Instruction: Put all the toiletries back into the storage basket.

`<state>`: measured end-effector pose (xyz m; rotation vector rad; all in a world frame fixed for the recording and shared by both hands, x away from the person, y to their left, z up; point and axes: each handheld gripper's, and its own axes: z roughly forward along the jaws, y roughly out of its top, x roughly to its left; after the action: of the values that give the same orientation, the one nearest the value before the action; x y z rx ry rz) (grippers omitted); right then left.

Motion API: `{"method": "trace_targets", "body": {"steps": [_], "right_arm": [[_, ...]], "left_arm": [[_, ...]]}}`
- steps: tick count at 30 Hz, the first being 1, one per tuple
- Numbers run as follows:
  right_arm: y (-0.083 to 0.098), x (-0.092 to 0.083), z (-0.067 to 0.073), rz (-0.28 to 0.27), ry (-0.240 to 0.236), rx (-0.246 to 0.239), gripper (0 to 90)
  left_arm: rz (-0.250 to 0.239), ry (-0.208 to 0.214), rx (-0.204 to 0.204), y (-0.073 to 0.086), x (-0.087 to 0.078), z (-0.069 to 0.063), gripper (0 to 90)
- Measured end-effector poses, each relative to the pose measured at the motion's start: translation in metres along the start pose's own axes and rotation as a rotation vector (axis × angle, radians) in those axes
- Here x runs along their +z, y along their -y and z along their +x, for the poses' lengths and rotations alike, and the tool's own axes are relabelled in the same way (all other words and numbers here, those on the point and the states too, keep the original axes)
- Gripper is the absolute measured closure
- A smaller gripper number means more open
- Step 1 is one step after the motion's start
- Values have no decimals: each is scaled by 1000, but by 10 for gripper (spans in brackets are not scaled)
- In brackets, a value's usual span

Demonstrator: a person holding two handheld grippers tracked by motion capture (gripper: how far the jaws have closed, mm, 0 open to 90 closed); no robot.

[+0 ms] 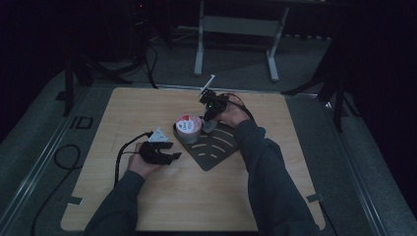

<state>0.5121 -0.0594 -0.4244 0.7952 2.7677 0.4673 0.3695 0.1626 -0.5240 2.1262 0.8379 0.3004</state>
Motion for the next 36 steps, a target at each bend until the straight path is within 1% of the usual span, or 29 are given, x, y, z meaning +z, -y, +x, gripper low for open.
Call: {"method": "trace_targets", "body": {"steps": [4, 8, 14, 16, 19, 23, 25, 31, 33, 36], "right_arm": [[-4, 3, 0, -2, 11, 3, 549], [-9, 6, -2, -9, 19, 22, 549], [-15, 8, -4, -9, 28, 27, 549], [-17, 9, -5, -8, 24, 27, 549], [-18, 12, -6, -2, 21, 33, 549], [-18, 17, -8, 0, 9, 57, 547], [-18, 20, -9, 3, 6, 61, 546], [-20, 20, -11, 3, -5, 79, 538], [-21, 19, -12, -4, -11, 90, 519], [-22, 18, -14, -36, -25, 118, 463]], "left_arm": [[-2, 1, 0, 0, 0, 0, 421], [-4, 1, -1, 0, 0, 0, 421], [-3, -1, 2, 0, -1, 0, 421], [0, -3, 7, 0, -1, -1, 421], [-3, 0, 3, 0, -1, -1, 421], [-2, 1, 5, 0, 0, -2, 420], [-1, 1, 4, 0, 0, -2, 420], [-2, 2, 4, 0, 0, -2, 420], [2, 0, 9, 0, 0, -2, 420], [0, -1, 9, 0, 0, -2, 419]]}}
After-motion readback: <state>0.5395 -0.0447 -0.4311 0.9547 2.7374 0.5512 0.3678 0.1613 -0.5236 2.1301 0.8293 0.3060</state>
